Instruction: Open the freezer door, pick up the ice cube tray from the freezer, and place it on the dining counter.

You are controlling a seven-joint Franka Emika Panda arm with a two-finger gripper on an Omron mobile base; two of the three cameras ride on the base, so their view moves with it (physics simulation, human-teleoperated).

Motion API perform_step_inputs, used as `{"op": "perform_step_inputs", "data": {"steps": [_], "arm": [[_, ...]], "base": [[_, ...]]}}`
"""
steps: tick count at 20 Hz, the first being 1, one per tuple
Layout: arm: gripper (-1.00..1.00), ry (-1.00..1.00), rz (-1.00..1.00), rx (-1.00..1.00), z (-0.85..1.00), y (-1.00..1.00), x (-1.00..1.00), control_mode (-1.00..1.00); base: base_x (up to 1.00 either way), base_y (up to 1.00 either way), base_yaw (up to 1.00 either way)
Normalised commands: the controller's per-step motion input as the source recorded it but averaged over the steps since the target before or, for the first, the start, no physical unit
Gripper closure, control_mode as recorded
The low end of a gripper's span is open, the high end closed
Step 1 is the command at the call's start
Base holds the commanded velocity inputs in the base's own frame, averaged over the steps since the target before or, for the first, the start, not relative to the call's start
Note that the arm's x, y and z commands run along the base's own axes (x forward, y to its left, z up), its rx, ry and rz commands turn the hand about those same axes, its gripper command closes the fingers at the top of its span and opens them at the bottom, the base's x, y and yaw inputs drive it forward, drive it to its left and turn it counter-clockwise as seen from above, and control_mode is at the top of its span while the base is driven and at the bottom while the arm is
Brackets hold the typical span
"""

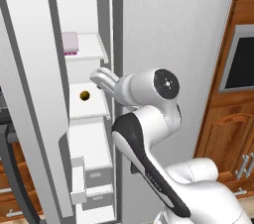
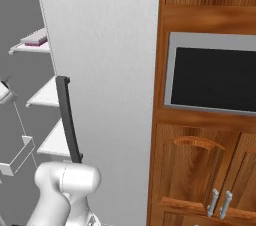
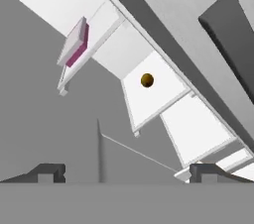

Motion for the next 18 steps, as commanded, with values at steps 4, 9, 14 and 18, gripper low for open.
{"op": "perform_step_inputs", "data": {"steps": [4,9,14,18], "arm": [[-1.00,-0.01,-0.11,0.18,0.12,-0.52,0.00,-1.00],[-1.00,-0.08,-0.11,0.14,0.00,-0.12,-0.02,-1.00],[-1.00,-0.10,-0.07,0.10,0.00,0.00,-0.04,-1.00],[-1.00,0.00,-0.02,0.02,0.02,0.00,0.00,1.00]], "base": [[0.00,0.00,0.00],[0.00,0.00,0.00],[0.00,0.00,0.00],[0.00,0.00,-0.05]]}}
